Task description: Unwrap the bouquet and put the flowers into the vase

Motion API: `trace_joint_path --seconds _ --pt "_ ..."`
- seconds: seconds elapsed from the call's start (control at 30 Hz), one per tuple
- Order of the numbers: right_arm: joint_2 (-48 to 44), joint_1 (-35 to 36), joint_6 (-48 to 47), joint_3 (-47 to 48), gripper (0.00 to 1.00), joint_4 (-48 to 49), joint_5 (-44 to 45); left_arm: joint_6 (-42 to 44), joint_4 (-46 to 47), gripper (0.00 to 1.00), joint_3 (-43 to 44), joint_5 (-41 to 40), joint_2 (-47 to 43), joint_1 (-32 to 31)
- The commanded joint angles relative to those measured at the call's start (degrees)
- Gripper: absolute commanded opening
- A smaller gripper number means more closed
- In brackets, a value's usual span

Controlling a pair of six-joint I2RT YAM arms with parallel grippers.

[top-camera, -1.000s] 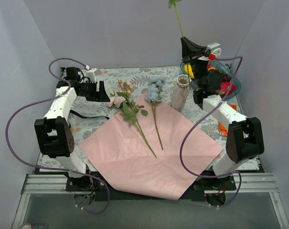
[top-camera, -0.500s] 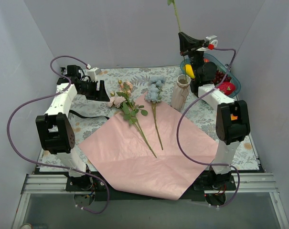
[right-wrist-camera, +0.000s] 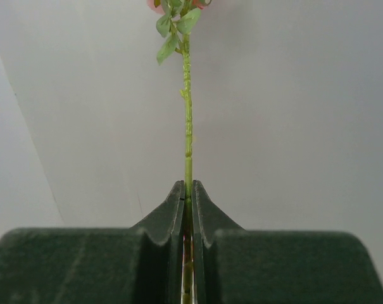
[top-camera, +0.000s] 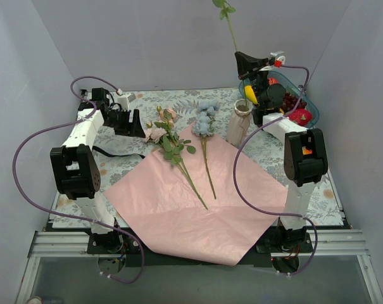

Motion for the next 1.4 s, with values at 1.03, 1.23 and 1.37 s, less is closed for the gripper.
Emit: trace_joint_path --seconds 1.03,1.23,1.37 --pt "-23.3 -2.0 -3.4 -29.0 0.01 35.0 -4.5 -2.2 0.7 0.68 1.1 1.2 -3.6 -2.8" --pt "-24.7 -3.1 -3.4 -32.6 0.12 35.0 -5.8 -2.2 0.5 0.68 1.4 0.6 -3.6 -4.6" --pt "-26.5 -3.2 -3.8 -35.0 0.33 35.1 -6.2 -2.3 0.3 0.68 1.6 0.2 -3.6 -4.9"
